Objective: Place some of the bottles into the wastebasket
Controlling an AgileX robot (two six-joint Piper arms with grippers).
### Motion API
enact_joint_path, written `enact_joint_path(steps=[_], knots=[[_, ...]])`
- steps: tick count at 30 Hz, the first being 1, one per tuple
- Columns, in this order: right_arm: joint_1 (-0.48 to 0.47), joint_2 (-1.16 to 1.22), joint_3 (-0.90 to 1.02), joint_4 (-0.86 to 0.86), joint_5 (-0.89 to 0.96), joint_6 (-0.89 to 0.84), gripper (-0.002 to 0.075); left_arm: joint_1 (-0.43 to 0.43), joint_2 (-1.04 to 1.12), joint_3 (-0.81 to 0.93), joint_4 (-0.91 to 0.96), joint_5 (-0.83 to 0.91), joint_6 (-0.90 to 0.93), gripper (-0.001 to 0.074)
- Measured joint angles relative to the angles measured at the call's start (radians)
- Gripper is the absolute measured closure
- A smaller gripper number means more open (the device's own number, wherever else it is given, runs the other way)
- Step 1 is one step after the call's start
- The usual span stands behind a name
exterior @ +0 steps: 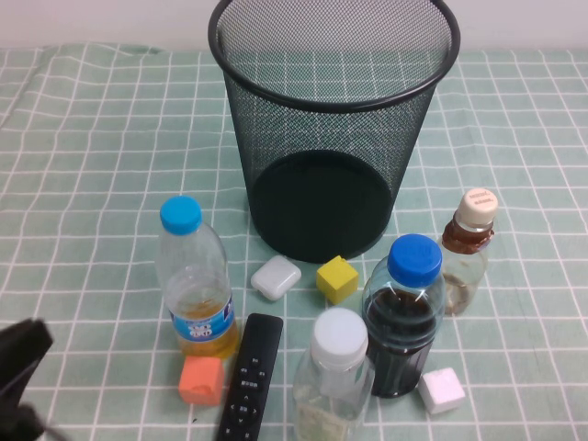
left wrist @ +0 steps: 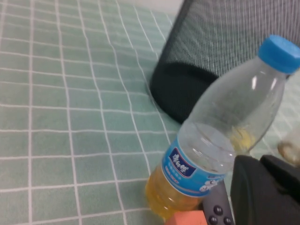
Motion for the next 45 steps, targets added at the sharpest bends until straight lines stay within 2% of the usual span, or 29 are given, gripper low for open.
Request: enact_joint_path(steps=[8,16,22,25,30,33,34,36,39,41,45], knots=[[0.000,0.000,0.000,0.000,0.000,0.000,0.0733,0.000,0.377,-0.266,-0.037,0.139,0.205,0.0741],[0.000,0.000,0.000,0.000,0.000,0.000,0.0733,-0.074,0.520,-0.298,-0.264,0.145,0.521,0.0741],[0.000,0.000,0.000,-0.006,-0.017,0.000,0.0733,-0.100,0.556,-0.298,-0.338,0.137,0.701,0.0740],[0.000,0.000,0.000,0.134,-0.133,0.070,0.0733,-0.102,0.556,-0.298,-0.375,0.141,0.754,0.0741],[0.000,0.000,0.000,0.345,-0.453,0.083,0.0733,-0.102,0.556,-0.298,-0.415,0.231,0.877,0.0741],[0.000,0.002,0.000,0.364,-0.590,0.081,0.0733,-0.102,0.556,-0.298,-0.434,0.311,0.991,0.0740],[0.000,0.002,-0.003,0.364,-0.605,0.093,0.0733,-0.102,0.556,-0.298,-0.448,0.333,1.028,0.0740],[0.002,0.009,-0.050,0.366,-0.507,0.125,0.0733,-0.102,0.556,-0.298,-0.476,0.369,1.099,0.0734],[0.003,0.077,-0.172,0.370,-0.262,0.125,0.0733,-0.102,0.572,-0.298,-0.505,0.442,1.210,0.0662],[0.003,0.145,-0.272,0.370,-0.158,0.070,0.0733,-0.102,0.603,-0.298,-0.528,0.480,1.249,0.0549],[0.003,0.311,-0.451,0.386,-0.009,-0.158,0.0733,-0.104,0.693,-0.298,-0.653,0.514,1.338,0.0303]])
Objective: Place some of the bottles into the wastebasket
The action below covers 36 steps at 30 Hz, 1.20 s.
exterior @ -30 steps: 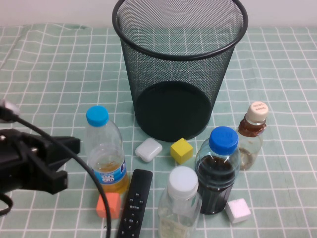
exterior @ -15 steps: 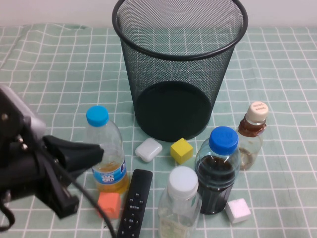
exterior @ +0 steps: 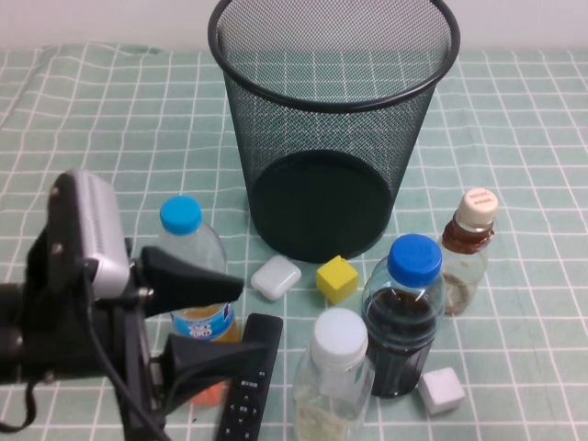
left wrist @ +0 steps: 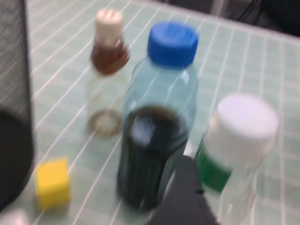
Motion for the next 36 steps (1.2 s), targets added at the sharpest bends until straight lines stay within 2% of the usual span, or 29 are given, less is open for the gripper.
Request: enact_joint_path(steps=[3,6,10,14,19,23,36], knots=[[0.000,0.123,-0.092,0.026,0.066,-0.105,0.0733,0.000,0.093,-0.001,-0.129,0.107,0.186,0.0230],[0.000,0.215,-0.140,0.098,0.087,-0.195,0.0733,-0.004,0.169,-0.001,-0.232,0.171,0.359,0.0209],[0.000,0.297,-0.149,0.256,0.085,-0.375,0.0733,-0.032,0.238,-0.004,-0.283,0.177,0.432,0.0201],[0.000,0.352,-0.149,0.389,0.088,-0.507,0.0733,-0.096,0.265,-0.004,-0.320,0.166,0.515,0.0201],[0.000,0.370,-0.149,0.460,0.088,-0.601,0.0733,-0.171,0.276,-0.024,-0.338,0.037,0.545,0.0200],[0.000,0.370,-0.149,0.465,0.089,-0.609,0.0733,-0.204,0.299,-0.061,-0.346,-0.018,0.551,0.0200],[0.000,0.370,-0.149,0.461,0.080,-0.611,0.0733,-0.218,0.396,-0.111,-0.314,-0.041,0.475,0.0199]])
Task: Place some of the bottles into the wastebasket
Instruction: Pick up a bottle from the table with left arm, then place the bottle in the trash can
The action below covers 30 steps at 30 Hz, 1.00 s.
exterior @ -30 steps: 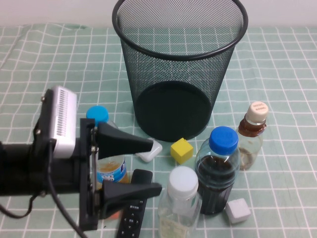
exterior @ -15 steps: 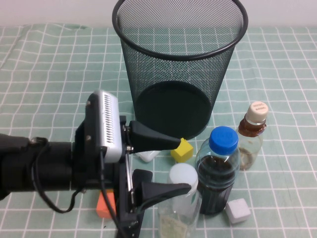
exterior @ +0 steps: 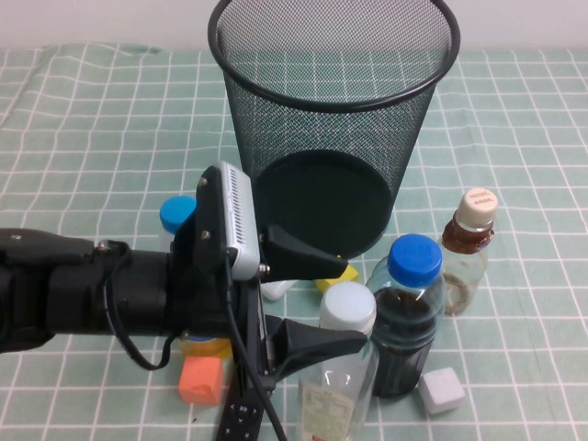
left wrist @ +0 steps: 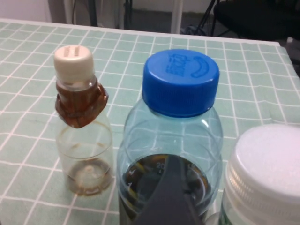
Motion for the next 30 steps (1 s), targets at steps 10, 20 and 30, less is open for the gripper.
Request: enact_joint_path(steps=[10,20,30], knots=[[0.000,0.000,0.000,0.000,-0.005,0.000,0.0733,0.000,0.005,0.000,0.011,0.037,-0.051,0.0231],[0.000,0.000,0.000,0.000,-0.004,0.000,0.0733,0.000,-0.009,-0.037,0.129,0.078,-0.222,0.0383],[0.000,0.000,0.000,0.000,0.013,0.007,0.0733,0.000,-0.195,-0.446,0.601,-0.007,-1.041,0.0383]])
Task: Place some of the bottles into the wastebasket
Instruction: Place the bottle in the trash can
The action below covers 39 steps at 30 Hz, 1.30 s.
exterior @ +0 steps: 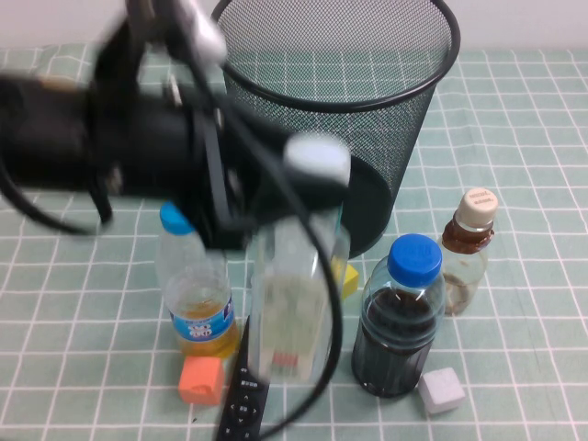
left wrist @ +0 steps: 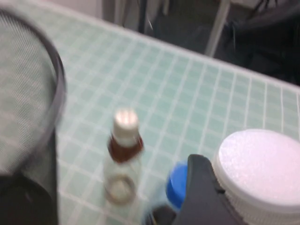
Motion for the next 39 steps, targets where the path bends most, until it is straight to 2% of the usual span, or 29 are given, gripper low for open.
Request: enact_joint_path(steps=[4,8,12,18,24,28,30,33,36,37,39], knots=[[0.000,0.000,0.000,0.000,0.026,0.014,0.0733,0.000,0.024,-0.258,0.067,0.007,-0.104,0.0383],[0.000,0.000,0.000,-0.004,0.049,0.024,0.0733,0.000,0.127,-0.620,0.216,-0.020,-0.214,0.0383],[0.000,0.000,0.000,-0.004,0.047,0.024,0.0733,0.000,0.321,-0.995,0.315,-0.045,-0.263,0.0383],[0.000,0.000,0.000,-0.009,0.054,0.026,0.0733,0.000,0.701,-1.344,0.381,-0.047,-0.328,0.0383],[0.000,0.000,-0.034,-0.054,0.070,0.034,0.0733,0.000,0.943,-1.417,0.450,0.038,-0.365,0.0383],[-0.002,0.030,-0.085,-0.093,0.077,0.047,0.0720,0.000,1.010,-1.418,0.506,0.080,-0.403,0.0383],[-0.002,0.068,-0.105,-0.097,0.081,0.052,0.0690,0.000,1.019,-1.417,0.536,0.097,-0.417,0.0383],[-0.002,0.155,-0.138,-0.079,0.114,0.047,0.0589,0.000,1.022,-1.421,0.572,0.129,-0.427,0.0383],[0.011,0.248,-0.177,-0.033,0.184,-0.035,0.0417,0.000,1.022,-1.421,0.606,0.163,-0.447,0.0380],[0.026,0.279,-0.189,-0.007,0.193,-0.075,0.0365,0.000,1.022,-1.421,0.617,0.165,-0.454,0.0367],[0.067,0.328,-0.203,0.019,0.179,-0.131,0.0331,0.000,1.022,-1.421,0.631,0.162,-0.477,0.0302]])
